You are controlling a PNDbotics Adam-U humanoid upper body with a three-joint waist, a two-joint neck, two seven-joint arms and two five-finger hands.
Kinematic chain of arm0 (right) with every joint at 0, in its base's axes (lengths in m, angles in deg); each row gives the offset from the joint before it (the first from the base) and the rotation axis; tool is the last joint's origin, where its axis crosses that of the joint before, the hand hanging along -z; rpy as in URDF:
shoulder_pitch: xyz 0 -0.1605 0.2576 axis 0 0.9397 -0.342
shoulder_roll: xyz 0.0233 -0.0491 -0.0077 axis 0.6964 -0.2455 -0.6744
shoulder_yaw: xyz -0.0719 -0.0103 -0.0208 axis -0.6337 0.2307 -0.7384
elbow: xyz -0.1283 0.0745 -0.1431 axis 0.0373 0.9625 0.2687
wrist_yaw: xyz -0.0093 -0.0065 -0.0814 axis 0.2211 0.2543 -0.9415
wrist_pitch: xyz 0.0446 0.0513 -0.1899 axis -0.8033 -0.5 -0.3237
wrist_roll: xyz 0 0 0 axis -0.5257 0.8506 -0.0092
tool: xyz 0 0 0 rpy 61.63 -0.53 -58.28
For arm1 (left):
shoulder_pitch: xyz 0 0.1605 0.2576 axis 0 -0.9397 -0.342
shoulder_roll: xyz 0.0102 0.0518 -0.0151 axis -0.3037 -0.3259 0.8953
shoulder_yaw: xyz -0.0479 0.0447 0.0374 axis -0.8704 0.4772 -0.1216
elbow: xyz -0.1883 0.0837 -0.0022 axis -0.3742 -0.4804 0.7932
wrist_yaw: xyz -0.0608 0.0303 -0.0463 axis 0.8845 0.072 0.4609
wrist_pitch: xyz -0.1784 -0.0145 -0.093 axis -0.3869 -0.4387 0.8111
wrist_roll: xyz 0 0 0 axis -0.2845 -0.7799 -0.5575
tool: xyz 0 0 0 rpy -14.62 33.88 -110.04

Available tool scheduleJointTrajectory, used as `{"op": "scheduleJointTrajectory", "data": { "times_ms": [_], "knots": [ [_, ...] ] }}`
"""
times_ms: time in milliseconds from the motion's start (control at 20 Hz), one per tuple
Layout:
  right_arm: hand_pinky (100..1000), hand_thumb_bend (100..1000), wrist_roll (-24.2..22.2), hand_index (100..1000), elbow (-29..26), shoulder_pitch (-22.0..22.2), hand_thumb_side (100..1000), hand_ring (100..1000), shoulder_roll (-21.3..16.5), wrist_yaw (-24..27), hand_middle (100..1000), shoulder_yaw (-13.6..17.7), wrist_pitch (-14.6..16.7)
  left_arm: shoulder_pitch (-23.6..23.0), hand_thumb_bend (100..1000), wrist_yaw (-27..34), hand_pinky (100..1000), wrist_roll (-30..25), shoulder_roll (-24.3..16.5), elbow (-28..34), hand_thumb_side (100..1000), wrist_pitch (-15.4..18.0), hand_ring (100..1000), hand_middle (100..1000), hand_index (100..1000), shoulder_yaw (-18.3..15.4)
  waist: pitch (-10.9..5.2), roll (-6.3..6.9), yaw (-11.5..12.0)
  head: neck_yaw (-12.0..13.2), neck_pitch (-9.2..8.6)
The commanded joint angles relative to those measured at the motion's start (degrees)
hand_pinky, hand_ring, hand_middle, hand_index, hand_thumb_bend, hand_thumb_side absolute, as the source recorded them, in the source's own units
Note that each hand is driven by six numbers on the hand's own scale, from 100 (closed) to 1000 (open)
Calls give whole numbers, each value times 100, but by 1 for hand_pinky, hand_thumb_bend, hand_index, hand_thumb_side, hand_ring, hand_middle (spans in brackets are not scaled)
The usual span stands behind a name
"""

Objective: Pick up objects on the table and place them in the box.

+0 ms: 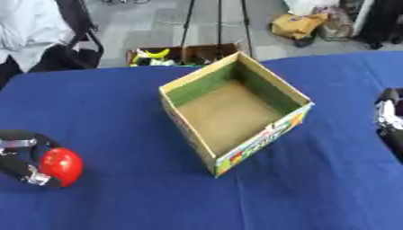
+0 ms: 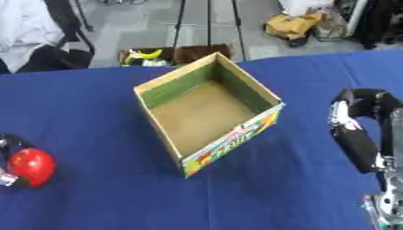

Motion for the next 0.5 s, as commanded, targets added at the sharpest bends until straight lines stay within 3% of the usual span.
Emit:
{"op": "scheduleJointTrajectory", "data": {
  "times_ms": [50, 500],
  "knots": [
    [726, 100, -14, 644, -120, -57, 503, 507, -111, 34, 411, 2, 9, 112, 731, -85, 377, 115, -115, 43, 695, -98, 746, 927, 1000, -8, -83, -15, 9, 23, -78],
    [726, 100, -22, 643, -120, -68, 500, 506, -104, 40, 409, -1, 16, 121, 700, -215, 276, 702, -3, 8, 644, -264, 666, 886, 992, 100, -55, -25, 25, 44, -90]
  ]
}}
